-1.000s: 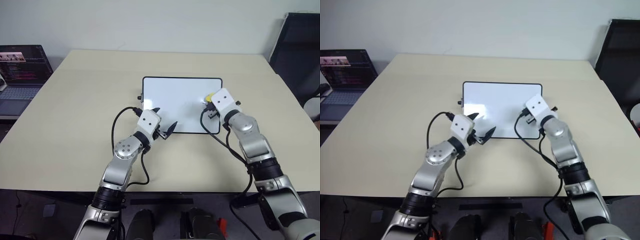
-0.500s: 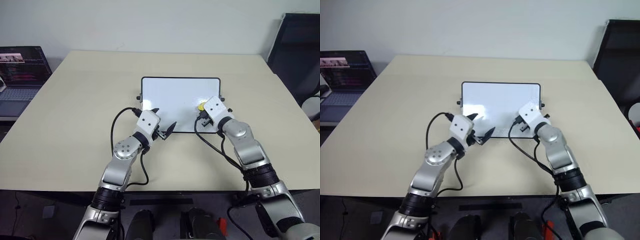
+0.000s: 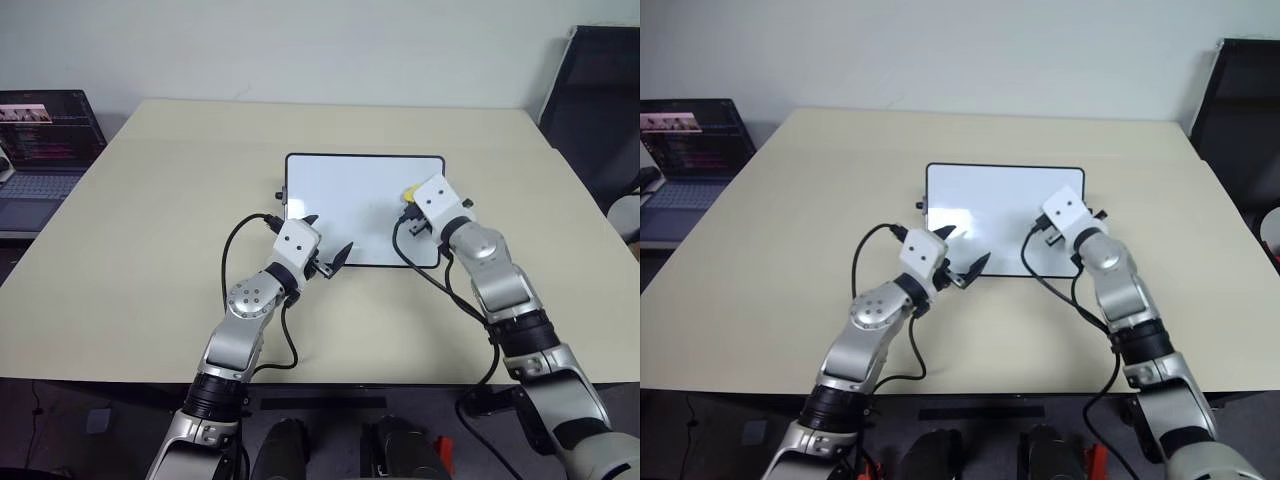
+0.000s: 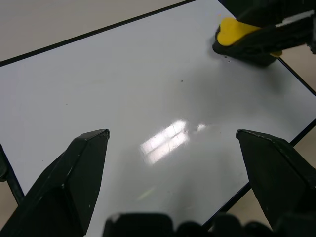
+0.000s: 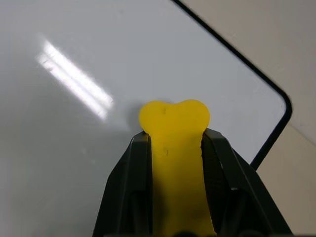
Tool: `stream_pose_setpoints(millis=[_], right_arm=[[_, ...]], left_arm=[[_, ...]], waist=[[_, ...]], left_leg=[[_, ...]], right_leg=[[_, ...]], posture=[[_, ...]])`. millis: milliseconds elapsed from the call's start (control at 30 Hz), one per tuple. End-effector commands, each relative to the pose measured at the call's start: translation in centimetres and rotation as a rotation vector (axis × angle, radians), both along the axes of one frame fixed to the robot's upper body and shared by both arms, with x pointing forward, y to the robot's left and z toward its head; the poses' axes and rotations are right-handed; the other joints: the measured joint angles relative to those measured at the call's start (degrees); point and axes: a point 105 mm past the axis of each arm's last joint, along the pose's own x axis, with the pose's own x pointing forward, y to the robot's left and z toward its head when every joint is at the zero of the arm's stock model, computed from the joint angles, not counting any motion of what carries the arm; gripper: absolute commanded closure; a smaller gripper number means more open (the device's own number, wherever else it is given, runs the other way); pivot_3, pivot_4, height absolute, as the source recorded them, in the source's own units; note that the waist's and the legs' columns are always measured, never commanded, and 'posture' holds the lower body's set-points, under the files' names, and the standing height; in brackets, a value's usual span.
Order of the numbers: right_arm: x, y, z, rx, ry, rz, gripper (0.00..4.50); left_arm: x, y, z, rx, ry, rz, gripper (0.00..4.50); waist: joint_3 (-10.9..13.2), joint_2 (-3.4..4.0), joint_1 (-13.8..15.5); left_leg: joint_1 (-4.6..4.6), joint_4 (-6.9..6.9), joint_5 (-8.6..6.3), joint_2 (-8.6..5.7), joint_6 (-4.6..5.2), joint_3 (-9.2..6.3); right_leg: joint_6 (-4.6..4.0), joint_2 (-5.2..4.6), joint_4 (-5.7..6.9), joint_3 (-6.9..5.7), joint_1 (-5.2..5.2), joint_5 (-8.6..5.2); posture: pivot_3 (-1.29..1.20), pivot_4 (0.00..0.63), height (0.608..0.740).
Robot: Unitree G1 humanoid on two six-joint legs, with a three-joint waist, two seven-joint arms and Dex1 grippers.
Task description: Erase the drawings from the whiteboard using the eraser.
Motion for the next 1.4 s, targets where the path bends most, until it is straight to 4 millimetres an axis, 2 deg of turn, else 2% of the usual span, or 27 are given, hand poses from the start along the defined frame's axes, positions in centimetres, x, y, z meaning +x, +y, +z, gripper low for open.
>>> stream_pose_setpoints(millis=[33, 133, 267, 467, 600, 800, 1100, 1400], right_arm=[[-1.1, -0.3, -1.4, -0.025, 0.056, -0.007, 3.48], [-1.6, -0.7, -1.6, -0.022, 0.062, -0.020, 3.48], [-1.3, -1.5, -0.9, -0.018, 0.041, -0.057, 3.48], [0.5, -3.1, 1.9, -0.007, -0.064, -0.132, 3.48], [1.4, -3.0, 3.2, -0.003, -0.107, -0.142, 3.48], [0.9, -2.3, 2.0, -0.005, -0.072, -0.107, 3.48], [-1.6, -0.9, -0.8, -0.020, 0.026, -0.019, 3.48], [-2.1, -1.0, -0.9, -0.014, 0.036, -0.023, 3.48]], left_arm=[[-0.1, -0.3, 1.2, -0.015, -0.048, -0.010, 0.00], [-0.1, -0.3, 1.2, -0.014, -0.048, -0.014, 0.00], [0.0, -0.5, 1.3, -0.014, -0.047, -0.021, 0.00], [0.1, -0.7, 1.3, -0.014, -0.049, -0.029, 0.00], [0.2, -0.8, 1.3, -0.013, -0.050, -0.030, 0.00], [0.0, -0.7, 1.2, -0.014, -0.049, -0.026, 0.00], [-0.1, -0.5, 1.1, -0.014, -0.045, -0.022, 0.00], [-0.1, -0.7, 1.0, -0.011, -0.045, -0.036, 0.00]], waist=[[0.0, 0.00, 0.0], [0.0, 0.00, 0.0], [0.0, 0.00, 0.0], [0.0, 0.00, 0.0], [0.0, 0.00, 0.0], [0.0, 0.00, -0.1], [0.0, 0.00, -0.1], [0.0, 0.00, -0.1]], left_leg=[[0.01, 0.00, 0.00, 0.00, 0.00, 0.00], [0.02, 0.04, 0.01, 0.01, 0.01, 0.01], [0.03, 0.07, 0.02, 0.01, 0.01, 0.00], [0.03, 0.08, 0.03, 0.00, 0.02, 0.02], [0.02, 0.05, 0.03, 0.00, 0.02, 0.04], [0.01, -0.03, 0.01, 0.00, 0.01, 0.03], [0.01, -0.01, 0.01, 0.01, 0.01, 0.02], [0.01, 0.00, 0.01, 0.01, 0.01, 0.02]], right_leg=[[0.01, 0.00, 0.00, 0.01, 0.00, -0.01], [0.11, 0.01, 0.02, 0.01, 0.00, -0.06], [0.27, 0.01, 0.03, 0.01, 0.01, -0.15], [0.28, 0.01, 0.04, 0.02, 0.01, -0.14], [0.27, 0.01, 0.02, 0.02, 0.00, -0.15], [0.23, 0.00, -0.01, 0.03, -0.02, -0.14], [0.26, 0.00, -0.01, 0.02, -0.01, -0.15], [0.26, 0.01, -0.01, 0.02, -0.01, -0.16]], posture=[[0.00, 0.150, 0.740], [0.00, 0.150, 0.740], [0.00, 0.150, 0.740], [0.00, 0.150, 0.740], [0.00, 0.150, 0.740], [0.00, 0.150, 0.740], [0.00, 0.150, 0.740], [0.00, 0.150, 0.740]])
